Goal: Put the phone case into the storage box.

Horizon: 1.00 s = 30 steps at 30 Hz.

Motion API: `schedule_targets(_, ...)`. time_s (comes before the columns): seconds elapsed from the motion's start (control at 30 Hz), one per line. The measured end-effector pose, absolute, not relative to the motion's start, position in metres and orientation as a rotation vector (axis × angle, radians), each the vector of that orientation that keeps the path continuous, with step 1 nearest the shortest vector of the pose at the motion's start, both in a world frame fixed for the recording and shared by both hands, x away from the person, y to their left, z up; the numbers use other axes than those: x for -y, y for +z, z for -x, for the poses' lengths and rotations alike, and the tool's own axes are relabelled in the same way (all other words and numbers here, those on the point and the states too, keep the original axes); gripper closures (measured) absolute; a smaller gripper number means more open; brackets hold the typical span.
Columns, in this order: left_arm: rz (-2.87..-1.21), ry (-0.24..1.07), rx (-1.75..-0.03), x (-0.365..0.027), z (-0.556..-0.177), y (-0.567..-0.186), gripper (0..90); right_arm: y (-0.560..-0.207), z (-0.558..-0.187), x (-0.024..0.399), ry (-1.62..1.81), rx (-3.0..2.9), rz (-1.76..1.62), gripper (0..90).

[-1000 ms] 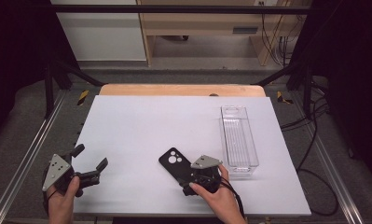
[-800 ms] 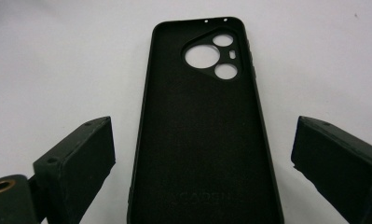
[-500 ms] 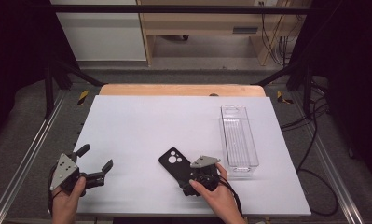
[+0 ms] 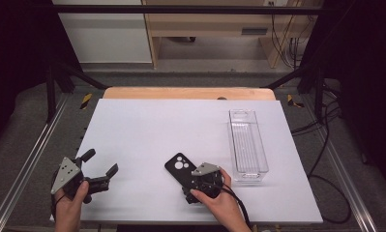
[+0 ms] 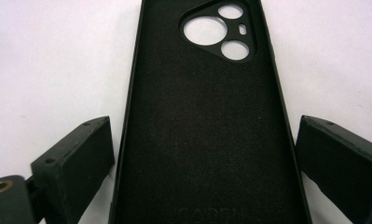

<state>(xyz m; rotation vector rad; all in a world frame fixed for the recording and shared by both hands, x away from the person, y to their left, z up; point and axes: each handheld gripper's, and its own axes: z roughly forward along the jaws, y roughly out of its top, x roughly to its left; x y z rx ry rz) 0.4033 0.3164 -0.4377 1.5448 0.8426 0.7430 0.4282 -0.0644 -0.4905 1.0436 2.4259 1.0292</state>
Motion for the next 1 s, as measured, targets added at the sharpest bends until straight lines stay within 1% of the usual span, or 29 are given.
schedule_targets(0.23,-1.573,0.742,-0.850,-0.308,-0.403,-0.438,1.5,-0.491,-0.426,0.064,1.023,-2.417,-1.041,7.1)
schedule_targets(0.3,-1.565,0.731,-0.865,-0.305,-0.403,-0.439,1.8,-0.490,-0.426,0.064,1.022,-2.416,-1.046,9.5)
schedule_targets(0.37,-1.533,0.696,-0.893,-0.298,-0.403,-0.441,1.9,-0.489,-0.426,0.064,1.020,-2.418,-1.047,11.3)
schedule_targets(0.4,-1.553,0.665,-0.898,-0.289,-0.402,-0.446,1.9,-0.489,-0.426,0.064,1.019,-2.416,-1.056,13.2)
schedule_targets(0.43,-1.553,0.665,-0.898,-0.289,-0.402,-0.446,2.0,-0.489,-0.426,0.064,1.019,-2.416,-1.056,13.2)
schedule_targets(0.53,-1.639,0.686,-0.842,-0.279,-0.400,-0.447,1.9,-0.486,-0.428,0.063,0.991,-2.439,-1.059,14.1)
schedule_targets(0.77,-1.632,0.639,-0.846,-0.275,-0.401,-0.448,2.0,-0.484,-0.428,0.065,1.001,-2.443,-1.050,15.5)
schedule_targets(1.0,-1.660,0.579,-0.816,-0.256,-0.402,-0.450,2.4,-0.484,-0.425,0.068,1.001,-2.413,-1.019,16.1)
